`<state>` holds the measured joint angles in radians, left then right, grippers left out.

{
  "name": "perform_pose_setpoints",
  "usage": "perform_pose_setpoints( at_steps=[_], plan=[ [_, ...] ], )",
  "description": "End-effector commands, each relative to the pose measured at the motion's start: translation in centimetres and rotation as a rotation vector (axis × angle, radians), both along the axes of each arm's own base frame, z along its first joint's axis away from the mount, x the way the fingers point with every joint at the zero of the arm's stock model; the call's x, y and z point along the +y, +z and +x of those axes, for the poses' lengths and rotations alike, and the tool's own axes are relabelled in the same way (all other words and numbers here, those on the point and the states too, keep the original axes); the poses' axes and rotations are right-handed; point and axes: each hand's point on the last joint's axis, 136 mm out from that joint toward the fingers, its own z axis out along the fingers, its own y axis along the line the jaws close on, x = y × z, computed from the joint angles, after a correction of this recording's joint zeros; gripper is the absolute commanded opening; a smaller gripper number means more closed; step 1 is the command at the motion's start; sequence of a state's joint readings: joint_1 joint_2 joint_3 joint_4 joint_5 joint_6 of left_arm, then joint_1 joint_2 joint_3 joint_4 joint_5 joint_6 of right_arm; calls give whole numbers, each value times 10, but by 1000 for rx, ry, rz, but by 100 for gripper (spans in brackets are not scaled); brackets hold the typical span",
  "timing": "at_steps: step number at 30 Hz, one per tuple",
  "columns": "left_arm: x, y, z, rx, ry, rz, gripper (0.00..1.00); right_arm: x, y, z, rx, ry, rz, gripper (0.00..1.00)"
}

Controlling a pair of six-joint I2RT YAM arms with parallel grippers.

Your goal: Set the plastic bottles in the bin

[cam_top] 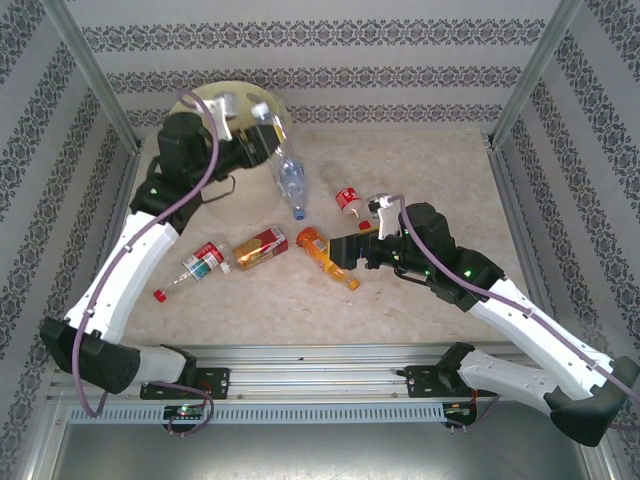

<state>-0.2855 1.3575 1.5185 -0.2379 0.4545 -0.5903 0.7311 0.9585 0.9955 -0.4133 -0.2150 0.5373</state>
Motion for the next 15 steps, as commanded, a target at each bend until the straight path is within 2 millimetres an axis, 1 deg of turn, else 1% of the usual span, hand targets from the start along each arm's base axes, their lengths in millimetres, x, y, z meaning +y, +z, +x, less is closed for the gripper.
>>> perform_pose_setpoints(
  at_steps=[1,3,8,10,12,15],
  plan=[
    [32,1,23,17,95,78,53,-3,19,3,-37,-33,31,98],
    [52,13,40,7,162,52,53,-3,19,3,-39,-35,31,98],
    [98,30,75,-22,320,-12,54,-5,17,3,-32,-39,23,98],
    [114,30,88,-24,374,-11,55,-6,16,2,-32,-41,23,98],
    [131,23,100,-2,425,-11,55,-7,16,3,-38,-50,25,98],
    [147,7,114,41,464,-13,55,-10,18,5,-49,-65,2,98]
  ],
)
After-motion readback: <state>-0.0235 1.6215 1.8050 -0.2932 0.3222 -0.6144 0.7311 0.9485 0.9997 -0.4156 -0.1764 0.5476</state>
